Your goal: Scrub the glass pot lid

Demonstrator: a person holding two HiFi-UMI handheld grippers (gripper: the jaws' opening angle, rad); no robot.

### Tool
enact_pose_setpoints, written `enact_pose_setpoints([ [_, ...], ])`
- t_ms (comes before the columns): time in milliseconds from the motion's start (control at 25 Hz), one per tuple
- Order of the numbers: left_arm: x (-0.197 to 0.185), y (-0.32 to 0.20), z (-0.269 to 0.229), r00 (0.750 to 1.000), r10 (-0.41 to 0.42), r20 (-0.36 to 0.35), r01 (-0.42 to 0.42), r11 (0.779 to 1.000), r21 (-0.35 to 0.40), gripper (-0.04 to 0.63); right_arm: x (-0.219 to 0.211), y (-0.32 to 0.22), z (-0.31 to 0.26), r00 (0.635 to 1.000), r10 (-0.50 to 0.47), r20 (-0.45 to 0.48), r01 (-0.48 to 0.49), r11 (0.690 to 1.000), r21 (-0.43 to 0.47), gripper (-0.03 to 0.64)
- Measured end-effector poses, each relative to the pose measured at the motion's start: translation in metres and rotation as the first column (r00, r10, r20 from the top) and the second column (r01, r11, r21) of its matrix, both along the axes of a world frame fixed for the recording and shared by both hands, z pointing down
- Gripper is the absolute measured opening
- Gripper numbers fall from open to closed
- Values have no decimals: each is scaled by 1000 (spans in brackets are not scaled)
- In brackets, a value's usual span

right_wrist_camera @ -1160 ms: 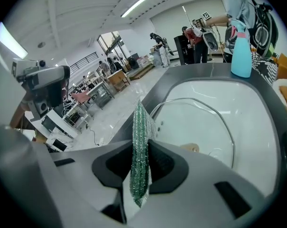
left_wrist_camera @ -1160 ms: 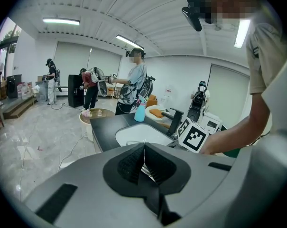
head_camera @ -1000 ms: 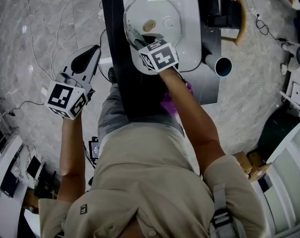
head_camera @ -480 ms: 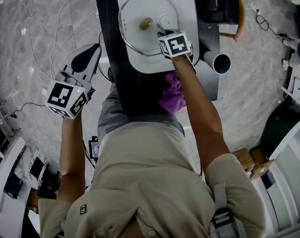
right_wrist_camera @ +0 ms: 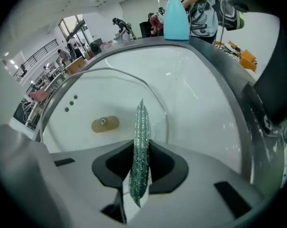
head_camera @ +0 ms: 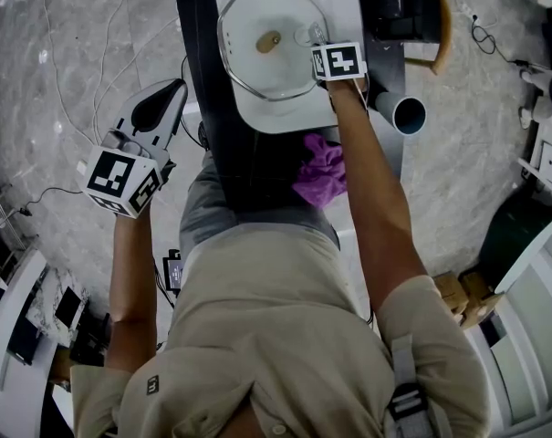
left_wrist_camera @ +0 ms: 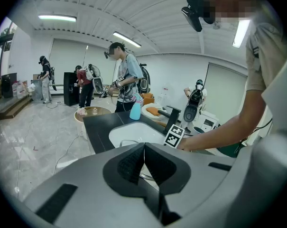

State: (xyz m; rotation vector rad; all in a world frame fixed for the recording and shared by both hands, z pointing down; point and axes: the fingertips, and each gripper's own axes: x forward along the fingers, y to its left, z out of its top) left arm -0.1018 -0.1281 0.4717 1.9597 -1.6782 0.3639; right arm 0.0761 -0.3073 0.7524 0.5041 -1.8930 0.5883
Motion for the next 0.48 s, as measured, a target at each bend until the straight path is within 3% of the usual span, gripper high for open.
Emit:
enact_pose_setpoints([
  [480, -5, 6, 5, 1000, -4, -8, 4, 1000, 2, 15, -17, 24, -1, 997, -76, 5, 76, 997, -15, 80],
])
